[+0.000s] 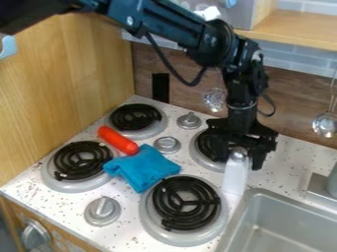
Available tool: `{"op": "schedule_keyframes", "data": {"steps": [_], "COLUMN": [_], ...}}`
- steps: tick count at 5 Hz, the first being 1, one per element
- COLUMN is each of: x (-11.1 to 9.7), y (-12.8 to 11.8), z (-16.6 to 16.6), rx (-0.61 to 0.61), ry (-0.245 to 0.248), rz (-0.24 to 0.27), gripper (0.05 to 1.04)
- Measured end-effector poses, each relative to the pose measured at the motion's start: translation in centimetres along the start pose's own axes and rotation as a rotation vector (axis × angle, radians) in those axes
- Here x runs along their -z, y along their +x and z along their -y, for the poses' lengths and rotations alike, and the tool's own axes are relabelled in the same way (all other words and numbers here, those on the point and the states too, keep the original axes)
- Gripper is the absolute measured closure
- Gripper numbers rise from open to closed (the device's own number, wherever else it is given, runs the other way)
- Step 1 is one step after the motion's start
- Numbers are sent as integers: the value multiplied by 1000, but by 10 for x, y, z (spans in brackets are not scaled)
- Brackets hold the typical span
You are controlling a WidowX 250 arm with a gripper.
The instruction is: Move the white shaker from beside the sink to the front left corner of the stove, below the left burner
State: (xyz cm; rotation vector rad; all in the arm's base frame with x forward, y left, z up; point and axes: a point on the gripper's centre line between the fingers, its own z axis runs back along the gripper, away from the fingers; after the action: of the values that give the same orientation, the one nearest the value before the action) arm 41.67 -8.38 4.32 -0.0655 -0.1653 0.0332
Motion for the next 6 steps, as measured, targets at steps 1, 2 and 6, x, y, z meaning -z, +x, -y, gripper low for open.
{"op": "schedule_keyframes", "data": {"steps": [1,2,6], "x": [10,13,-4], "y": [-1,-2,-23], "z": [-2,-6,-13], "rx": [5,2,-19], "ry": [16,37,81], "rz": [-23,-28,76], "gripper": [79,128,439]}}
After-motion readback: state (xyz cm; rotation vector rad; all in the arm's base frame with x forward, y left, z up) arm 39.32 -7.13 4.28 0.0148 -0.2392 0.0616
